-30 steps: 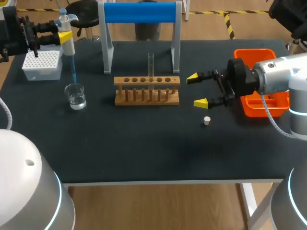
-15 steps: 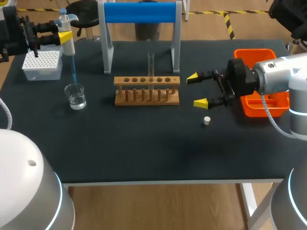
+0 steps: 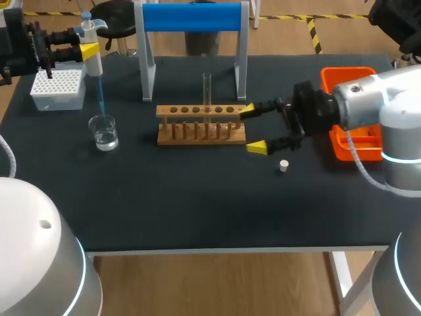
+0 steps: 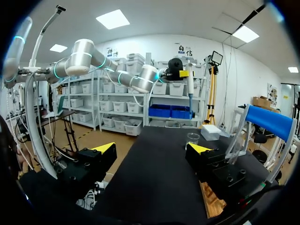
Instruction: Invert the test tube, pick up the pipette, mount the tip to pipette, aspirate from beaker and dispense into the tube, eject the tip, return the pipette, and cap with the stopper.
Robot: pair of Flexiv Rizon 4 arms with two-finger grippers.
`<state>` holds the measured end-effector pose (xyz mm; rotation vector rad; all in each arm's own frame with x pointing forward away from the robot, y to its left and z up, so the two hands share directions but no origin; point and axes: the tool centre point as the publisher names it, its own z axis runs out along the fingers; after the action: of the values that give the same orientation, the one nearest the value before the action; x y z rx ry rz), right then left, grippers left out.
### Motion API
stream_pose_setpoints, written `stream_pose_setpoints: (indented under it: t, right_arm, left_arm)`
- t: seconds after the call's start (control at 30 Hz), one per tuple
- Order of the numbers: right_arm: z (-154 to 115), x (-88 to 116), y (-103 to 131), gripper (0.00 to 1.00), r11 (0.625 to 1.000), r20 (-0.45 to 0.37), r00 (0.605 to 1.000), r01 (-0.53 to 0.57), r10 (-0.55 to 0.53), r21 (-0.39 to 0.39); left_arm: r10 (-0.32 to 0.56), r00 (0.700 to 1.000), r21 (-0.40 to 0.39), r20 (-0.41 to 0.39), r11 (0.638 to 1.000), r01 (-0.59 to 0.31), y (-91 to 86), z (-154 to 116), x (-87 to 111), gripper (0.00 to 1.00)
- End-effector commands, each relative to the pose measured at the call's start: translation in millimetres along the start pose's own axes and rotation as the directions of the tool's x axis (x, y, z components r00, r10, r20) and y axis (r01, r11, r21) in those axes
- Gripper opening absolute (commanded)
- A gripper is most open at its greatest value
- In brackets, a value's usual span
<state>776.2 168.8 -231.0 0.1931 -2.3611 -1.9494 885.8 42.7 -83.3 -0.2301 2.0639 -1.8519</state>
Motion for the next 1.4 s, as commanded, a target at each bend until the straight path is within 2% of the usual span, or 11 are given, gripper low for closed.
stream_pose_setpoints:
  t: [0.03,0.33,0.57,0.93,1.13,1.4]
  right_arm:
    - [36.9,6.6,11.9,1.0,0.999,0.064,0.998,-0.015,0.012,0.052]
    - [94.8,6.1,24.2,1.0,0.993,0.161,0.987,-0.05,0.032,0.108]
    - [127.4,-2.5,20.9,1.0,0.983,0.234,0.971,-0.094,0.056,0.157]
    - [152.7,-24.0,9.5,1.0,0.972,0.34,0.939,-0.116,0.04,0.205]
    - [163.0,-32.9,4.9,1.0,0.967,0.367,0.93,-0.089,-0.006,0.241]
    - [172.5,-44.4,-7.9,1.0,0.964,0.393,0.919,-0.108,0.004,0.244]
  left_arm:
    - [0.002,1.0,0.002,0.001,1.0,-0.002,0.3,0.0,0.5,0.0]
    - [0.002,1.0,0.002,0.001,1.0,-0.002,0.3,0.0,0.5,0.0]
    - [0.002,1.0,0.002,0.001,1.0,-0.002,0.3,0.0,0.5,0.0]
    - [0.002,1.0,0.002,0.001,1.0,-0.002,0.3,0.0,0.5,0.0]
    - [0.002,1.0,0.002,0.001,1.0,-0.002,0.3,0.0,0.5,0.0]
    - [0.002,1.0,0.002,0.001,1.0,-0.002,0.3,0.0,0.5,0.0]
